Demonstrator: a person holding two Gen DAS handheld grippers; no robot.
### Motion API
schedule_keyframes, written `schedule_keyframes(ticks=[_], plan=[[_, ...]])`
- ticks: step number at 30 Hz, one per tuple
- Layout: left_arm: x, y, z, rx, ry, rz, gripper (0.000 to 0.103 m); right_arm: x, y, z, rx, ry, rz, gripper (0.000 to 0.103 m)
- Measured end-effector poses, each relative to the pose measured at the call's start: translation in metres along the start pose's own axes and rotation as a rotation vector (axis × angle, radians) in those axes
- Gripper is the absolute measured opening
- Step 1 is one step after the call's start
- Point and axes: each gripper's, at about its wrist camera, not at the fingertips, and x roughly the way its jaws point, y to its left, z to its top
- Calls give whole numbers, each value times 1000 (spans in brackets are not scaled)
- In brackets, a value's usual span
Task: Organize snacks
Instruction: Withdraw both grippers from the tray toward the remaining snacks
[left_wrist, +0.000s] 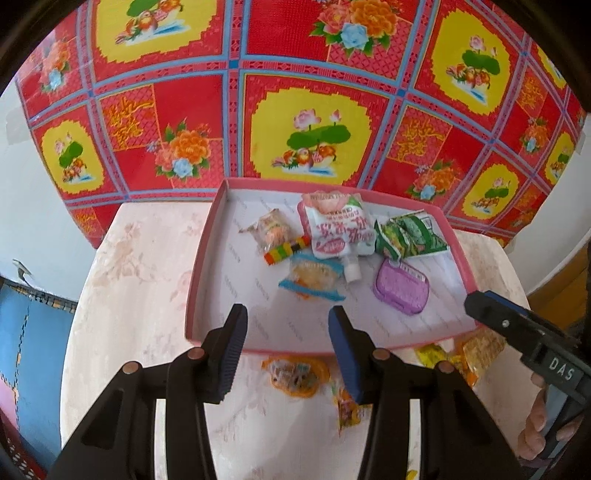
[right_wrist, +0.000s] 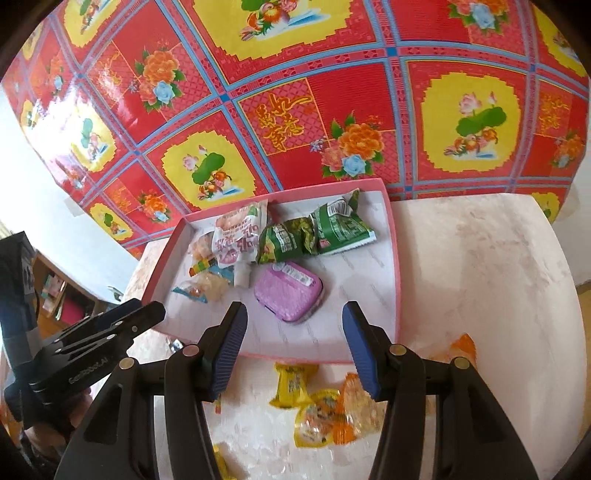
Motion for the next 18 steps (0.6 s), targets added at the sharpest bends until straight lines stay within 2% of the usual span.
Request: schedule_keyframes(ticks=[18], plan=[[8,10,-30,-35,64,-11,48,-21,-21,-38,40,30,3,55]])
